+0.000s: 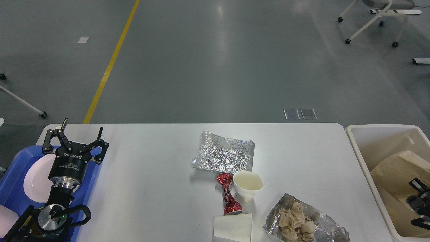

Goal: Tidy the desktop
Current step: 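Raise the right gripper out of the bin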

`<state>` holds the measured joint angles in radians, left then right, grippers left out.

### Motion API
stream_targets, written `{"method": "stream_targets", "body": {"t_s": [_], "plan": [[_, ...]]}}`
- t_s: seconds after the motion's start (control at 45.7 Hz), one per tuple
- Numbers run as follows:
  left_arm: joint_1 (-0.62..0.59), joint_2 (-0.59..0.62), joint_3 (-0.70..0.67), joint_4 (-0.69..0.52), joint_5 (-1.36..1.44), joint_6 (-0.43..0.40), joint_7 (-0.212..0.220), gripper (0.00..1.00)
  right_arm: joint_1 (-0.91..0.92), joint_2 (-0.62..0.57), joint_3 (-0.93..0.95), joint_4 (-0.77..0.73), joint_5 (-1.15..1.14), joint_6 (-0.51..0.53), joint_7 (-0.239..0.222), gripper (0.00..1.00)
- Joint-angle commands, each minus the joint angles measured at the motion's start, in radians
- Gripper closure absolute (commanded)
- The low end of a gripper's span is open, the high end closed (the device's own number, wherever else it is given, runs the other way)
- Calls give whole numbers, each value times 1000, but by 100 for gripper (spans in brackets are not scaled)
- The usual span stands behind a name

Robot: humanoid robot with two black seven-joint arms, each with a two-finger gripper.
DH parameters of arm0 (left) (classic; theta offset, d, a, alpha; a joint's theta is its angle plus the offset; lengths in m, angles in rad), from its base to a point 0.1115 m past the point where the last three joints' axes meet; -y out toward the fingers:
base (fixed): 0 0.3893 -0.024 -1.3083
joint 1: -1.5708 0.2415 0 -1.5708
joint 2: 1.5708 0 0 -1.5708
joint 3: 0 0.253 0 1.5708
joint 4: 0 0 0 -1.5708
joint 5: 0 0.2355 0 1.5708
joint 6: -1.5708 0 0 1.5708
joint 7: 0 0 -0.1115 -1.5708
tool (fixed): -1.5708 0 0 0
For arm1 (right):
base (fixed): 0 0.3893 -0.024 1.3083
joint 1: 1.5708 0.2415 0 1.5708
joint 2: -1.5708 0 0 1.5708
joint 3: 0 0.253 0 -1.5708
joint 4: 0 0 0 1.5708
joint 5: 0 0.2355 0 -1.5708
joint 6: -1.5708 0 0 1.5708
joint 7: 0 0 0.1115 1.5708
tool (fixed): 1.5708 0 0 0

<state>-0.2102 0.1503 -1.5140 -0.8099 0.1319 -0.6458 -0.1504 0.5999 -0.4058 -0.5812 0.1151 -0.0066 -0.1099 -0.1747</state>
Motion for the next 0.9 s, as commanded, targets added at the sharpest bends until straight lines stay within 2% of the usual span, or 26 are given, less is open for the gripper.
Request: {"method": "stream_targets", "body": {"t_s": [0.0,0.197,0.219,0.263,0.329,0.35,0.372,0.723,0.876], "plan": [[0,0,0,0,0,0,0,4,-6,15,7,8,4,-1,0,100],[0,0,0,0,0,0,0,4,-6,15,18,11,4,-1,-5,100],[0,0,0,0,0,0,0,4,-6,15,17,9,2,-1,-5,97],[0,0,0,0,0,0,0,4,-6,15,15,11,2,-1,-3,71],[0,0,0,0,0,0,0,4,-6,15,12,12,2,-2,0,21],[0,0,0,0,0,0,0,4,-6,15,12,15,2,-2,0,7],[0,0,0,0,0,0,0,4,-6,16,11,17,2,-1,0,0],[0,0,2,0,0,0,0,4,8,7,14,38,-12,10,0,0],[0,0,2,0,0,0,0,4,60,-25,3,103,-24,18,-2,0]]}}
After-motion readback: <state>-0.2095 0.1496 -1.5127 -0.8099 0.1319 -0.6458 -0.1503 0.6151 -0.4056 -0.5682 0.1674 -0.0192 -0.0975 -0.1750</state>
